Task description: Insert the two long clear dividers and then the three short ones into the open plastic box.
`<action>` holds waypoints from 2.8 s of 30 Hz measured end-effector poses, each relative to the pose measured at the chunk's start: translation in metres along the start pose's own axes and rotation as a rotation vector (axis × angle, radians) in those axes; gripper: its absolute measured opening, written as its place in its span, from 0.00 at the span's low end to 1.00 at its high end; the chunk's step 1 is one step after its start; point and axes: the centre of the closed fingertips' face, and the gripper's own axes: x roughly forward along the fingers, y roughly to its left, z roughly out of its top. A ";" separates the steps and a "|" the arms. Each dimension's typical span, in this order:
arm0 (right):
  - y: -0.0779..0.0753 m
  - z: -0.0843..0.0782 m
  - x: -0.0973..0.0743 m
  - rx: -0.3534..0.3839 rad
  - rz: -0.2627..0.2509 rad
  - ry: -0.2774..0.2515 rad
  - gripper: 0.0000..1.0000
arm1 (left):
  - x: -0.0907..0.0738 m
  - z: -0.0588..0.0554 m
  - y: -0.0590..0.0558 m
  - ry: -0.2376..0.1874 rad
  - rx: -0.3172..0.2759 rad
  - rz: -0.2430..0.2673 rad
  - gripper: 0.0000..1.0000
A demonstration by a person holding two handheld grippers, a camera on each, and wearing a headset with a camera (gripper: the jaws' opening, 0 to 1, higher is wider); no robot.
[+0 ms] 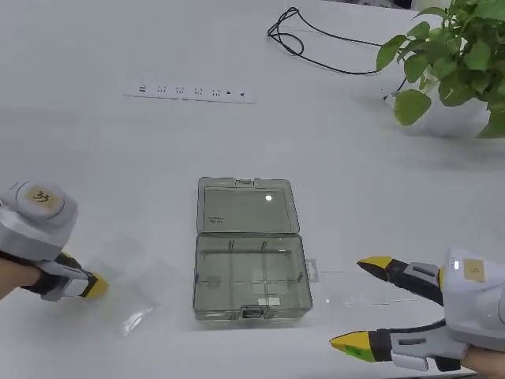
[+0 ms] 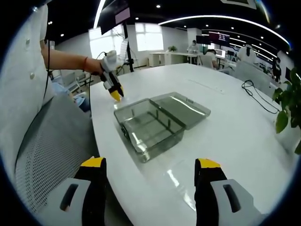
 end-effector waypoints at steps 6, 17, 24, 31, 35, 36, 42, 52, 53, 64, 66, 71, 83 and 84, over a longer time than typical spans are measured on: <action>0.000 0.000 0.000 -0.003 0.003 0.005 0.77 | -0.001 0.000 -0.002 -0.021 -0.028 -0.011 0.30; 0.002 0.015 0.001 -0.005 0.006 -0.020 0.77 | -0.015 0.013 -0.011 -0.124 -0.109 -0.053 0.30; 0.001 0.033 0.002 0.003 0.011 -0.058 0.76 | -0.025 0.026 -0.020 -0.197 -0.150 -0.084 0.30; 0.004 0.058 0.003 0.027 0.020 -0.124 0.73 | -0.038 0.047 -0.034 -0.293 -0.181 -0.123 0.30; 0.003 0.070 0.004 0.060 0.017 -0.158 0.69 | -0.045 0.056 -0.043 -0.337 -0.191 -0.145 0.30; 0.002 0.075 0.004 0.071 0.015 -0.173 0.68 | -0.046 0.058 -0.045 -0.345 -0.192 -0.150 0.30; -0.001 0.097 0.003 0.142 -0.011 -0.234 0.64 | -0.056 0.075 -0.060 -0.413 -0.203 -0.191 0.30; 0.000 0.132 0.008 0.241 -0.036 -0.302 0.53 | -0.070 0.101 -0.093 -0.502 -0.196 -0.260 0.30; 0.000 0.133 0.009 0.251 -0.038 -0.299 0.52 | -0.071 0.103 -0.096 -0.509 -0.193 -0.264 0.30; 0.014 0.162 0.019 0.330 -0.035 -0.355 0.43 | -0.079 0.126 -0.132 -0.586 -0.208 -0.308 0.30; 0.016 0.167 0.020 0.339 -0.034 -0.365 0.40 | -0.079 0.127 -0.137 -0.592 -0.202 -0.311 0.30; 0.019 0.171 0.026 0.359 -0.049 -0.368 0.31 | -0.081 0.133 -0.151 -0.613 -0.197 -0.322 0.30; 0.027 0.173 0.043 0.453 -0.026 -0.365 0.21 | -0.085 0.142 -0.167 -0.635 -0.124 -0.323 0.30; 0.028 0.173 0.045 0.455 -0.026 -0.361 0.20 | -0.085 0.143 -0.168 -0.637 -0.118 -0.324 0.30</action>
